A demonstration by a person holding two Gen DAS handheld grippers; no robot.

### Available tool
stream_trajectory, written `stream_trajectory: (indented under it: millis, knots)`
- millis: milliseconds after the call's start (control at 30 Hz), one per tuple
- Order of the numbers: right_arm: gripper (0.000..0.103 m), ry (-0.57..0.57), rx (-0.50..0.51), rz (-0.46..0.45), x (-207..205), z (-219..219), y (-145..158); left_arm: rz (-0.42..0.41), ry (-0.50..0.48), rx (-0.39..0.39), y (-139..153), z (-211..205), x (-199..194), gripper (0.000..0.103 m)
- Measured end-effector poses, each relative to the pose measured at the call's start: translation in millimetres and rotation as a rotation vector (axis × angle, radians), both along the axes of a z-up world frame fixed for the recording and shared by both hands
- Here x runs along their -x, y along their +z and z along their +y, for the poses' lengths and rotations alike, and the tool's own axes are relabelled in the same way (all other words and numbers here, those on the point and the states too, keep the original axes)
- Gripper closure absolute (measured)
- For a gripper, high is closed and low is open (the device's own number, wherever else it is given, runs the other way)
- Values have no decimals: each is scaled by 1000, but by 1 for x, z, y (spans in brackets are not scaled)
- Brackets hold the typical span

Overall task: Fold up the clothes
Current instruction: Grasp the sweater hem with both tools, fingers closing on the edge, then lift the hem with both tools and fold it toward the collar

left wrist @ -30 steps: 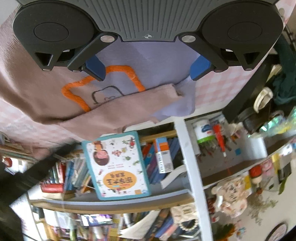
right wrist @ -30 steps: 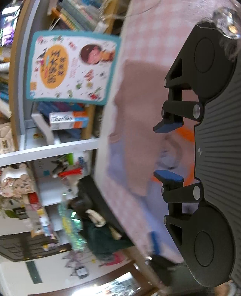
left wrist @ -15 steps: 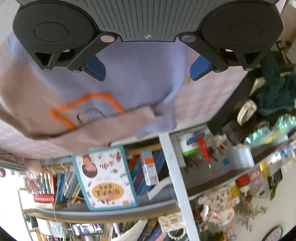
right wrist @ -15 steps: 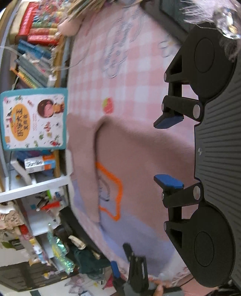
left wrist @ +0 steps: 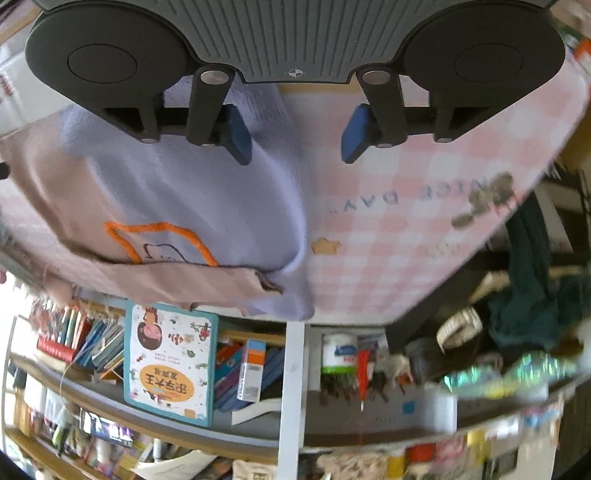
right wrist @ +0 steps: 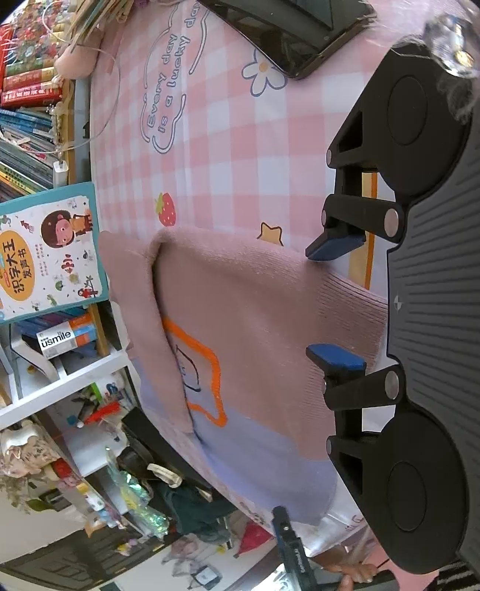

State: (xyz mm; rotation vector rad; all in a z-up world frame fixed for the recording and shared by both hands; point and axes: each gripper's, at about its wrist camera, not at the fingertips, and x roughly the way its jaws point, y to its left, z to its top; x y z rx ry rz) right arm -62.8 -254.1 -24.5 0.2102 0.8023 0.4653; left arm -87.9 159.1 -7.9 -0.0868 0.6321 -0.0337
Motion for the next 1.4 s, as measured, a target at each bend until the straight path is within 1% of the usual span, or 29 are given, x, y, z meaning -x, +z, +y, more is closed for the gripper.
stream_trajectory:
  millis: [33, 100, 133, 167, 200, 267, 300, 400, 433, 500, 533, 567, 633, 700, 767, 800, 867, 900, 933, 967, 1000, 1067, 1200, 1267, 1400]
  knots:
    - [57, -1, 3, -3, -1, 1, 0, 6, -7, 21, -2, 0, -1, 54]
    - [62, -5, 5, -10, -2, 2, 0, 14, -20, 60, -6, -1, -4, 67]
    - [62, -6, 0, -15, -3, 3, -1, 12, -18, 72, -7, -1, -5, 71]
    - [67, -2, -16, -21, -4, 3, 0, 10, -13, 81, -7, -1, -7, 85]
    - [78, 2, -33, -27, -5, 4, 1, 5, -8, 97, -7, 0, -10, 93]
    - [88, 11, -66, -40, -7, 5, 3, -31, -7, 133, 0, 0, -9, 95]
    - [89, 15, -83, -46, -8, 6, 4, -51, -8, 150, 4, 0, -8, 95]
    - [89, 22, -124, -51, -11, 5, 6, -77, -32, 159, 15, -3, -9, 94]
    - [89, 23, -133, -47, -12, 5, 7, -71, -37, 155, 16, -4, -10, 94]
    - [89, 23, -152, -39, -14, 3, 8, -34, -42, 154, 12, 0, -13, 92]
    - [88, 22, -159, -29, -16, 2, 7, -11, -43, 161, 9, 3, -14, 92]
    - [85, 19, -157, -1, -18, 1, 3, 11, -43, 169, 6, 5, -15, 91]
    - [82, 15, -160, 42, -21, -1, -3, 40, -42, 181, 1, 10, -15, 90]
    - [78, 12, -174, 64, -23, -3, -8, 66, -43, 199, -4, 14, -15, 89]
    - [74, 16, -202, 80, -25, -4, -10, 69, -46, 225, -7, 18, -13, 87]
    - [70, 20, -218, 87, -27, -3, -11, 69, -47, 234, -8, 20, -13, 87]
    - [67, 28, -252, 102, -29, -3, -13, 70, -46, 248, -8, 21, -14, 87]
    - [68, 31, -265, 109, -29, -3, -14, 68, -47, 249, -8, 21, -15, 88]
    - [72, 34, -267, 116, -28, -2, -14, 65, -49, 246, -8, 20, -15, 90]
    - [84, 35, -265, 121, -27, -1, -14, 63, -48, 245, -8, 20, -16, 92]
    - [88, 32, -251, 120, -26, -1, -14, 61, -44, 247, -8, 20, -16, 95]
    - [92, 19, -227, 98, -20, -5, -12, 57, -42, 245, -8, 19, -16, 97]
    - [93, 0, -217, 36, -5, -15, -4, 59, -70, 231, -6, 16, -15, 97]
    - [93, 3, -222, 34, -1, -18, -3, 71, -82, 229, -6, 17, -16, 97]
    - [93, 3, -238, 78, -3, -20, -10, 94, -95, 242, -7, 21, -17, 97]
